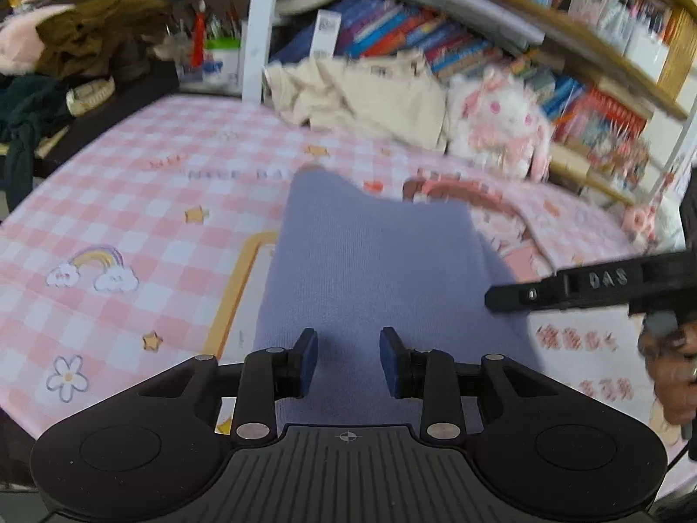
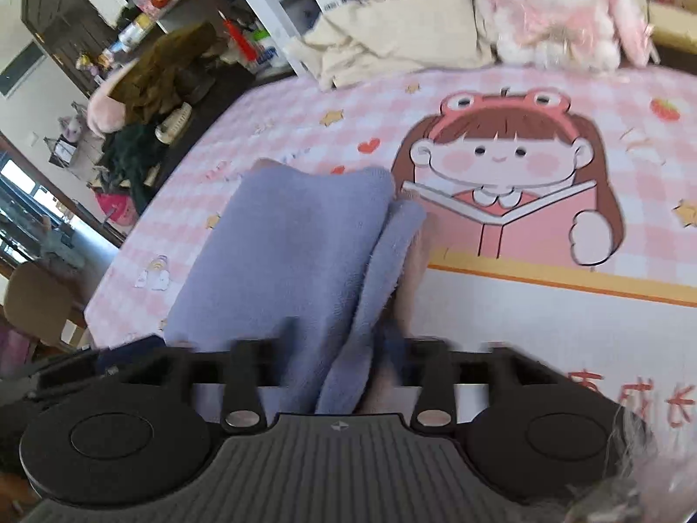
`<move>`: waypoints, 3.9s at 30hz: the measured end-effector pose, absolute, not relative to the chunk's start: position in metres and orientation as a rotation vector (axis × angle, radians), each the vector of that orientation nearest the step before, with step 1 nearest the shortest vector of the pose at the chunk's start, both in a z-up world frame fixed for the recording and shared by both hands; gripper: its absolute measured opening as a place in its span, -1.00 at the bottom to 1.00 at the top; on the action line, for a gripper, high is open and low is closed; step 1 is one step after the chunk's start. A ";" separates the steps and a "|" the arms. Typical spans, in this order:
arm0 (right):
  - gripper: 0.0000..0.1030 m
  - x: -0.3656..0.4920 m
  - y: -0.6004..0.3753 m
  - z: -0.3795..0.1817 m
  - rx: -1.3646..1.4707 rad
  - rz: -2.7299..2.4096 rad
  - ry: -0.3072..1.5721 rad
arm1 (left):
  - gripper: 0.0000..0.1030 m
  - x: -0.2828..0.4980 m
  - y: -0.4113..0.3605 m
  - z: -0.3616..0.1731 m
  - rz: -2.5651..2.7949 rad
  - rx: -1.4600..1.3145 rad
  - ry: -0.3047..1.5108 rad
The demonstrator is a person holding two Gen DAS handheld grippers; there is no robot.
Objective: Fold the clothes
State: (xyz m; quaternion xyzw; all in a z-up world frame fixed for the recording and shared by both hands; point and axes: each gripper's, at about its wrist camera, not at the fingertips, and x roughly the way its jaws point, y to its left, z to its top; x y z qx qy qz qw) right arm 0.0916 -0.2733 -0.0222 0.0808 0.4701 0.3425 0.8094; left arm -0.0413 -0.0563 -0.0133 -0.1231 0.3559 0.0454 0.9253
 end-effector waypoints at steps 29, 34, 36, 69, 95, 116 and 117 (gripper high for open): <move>0.30 0.072 -0.271 -0.056 0.422 0.484 1.166 | 0.70 0.019 0.040 -0.059 -0.072 -0.697 0.927; -0.03 0.077 -0.261 -0.063 0.470 0.461 1.170 | 0.62 0.035 0.039 -0.067 -0.122 -0.674 0.972; -0.10 0.078 -0.257 -0.064 0.476 0.457 1.166 | 0.36 0.041 0.037 -0.070 -0.142 -0.662 0.986; -0.15 0.073 -0.253 -0.060 0.346 0.494 1.148 | 0.29 0.032 0.021 -0.067 -0.127 -0.624 1.018; -0.13 0.067 -0.240 -0.052 0.199 0.524 1.103 | 0.31 0.031 0.012 -0.063 -0.110 -0.567 1.023; -0.49 0.044 -0.218 -0.027 -0.024 0.541 0.963 | 0.06 0.029 0.001 -0.053 -0.144 -0.492 1.000; -0.49 0.043 -0.218 -0.027 -0.039 0.538 0.960 | 0.07 0.029 0.002 -0.054 -0.146 -0.503 1.003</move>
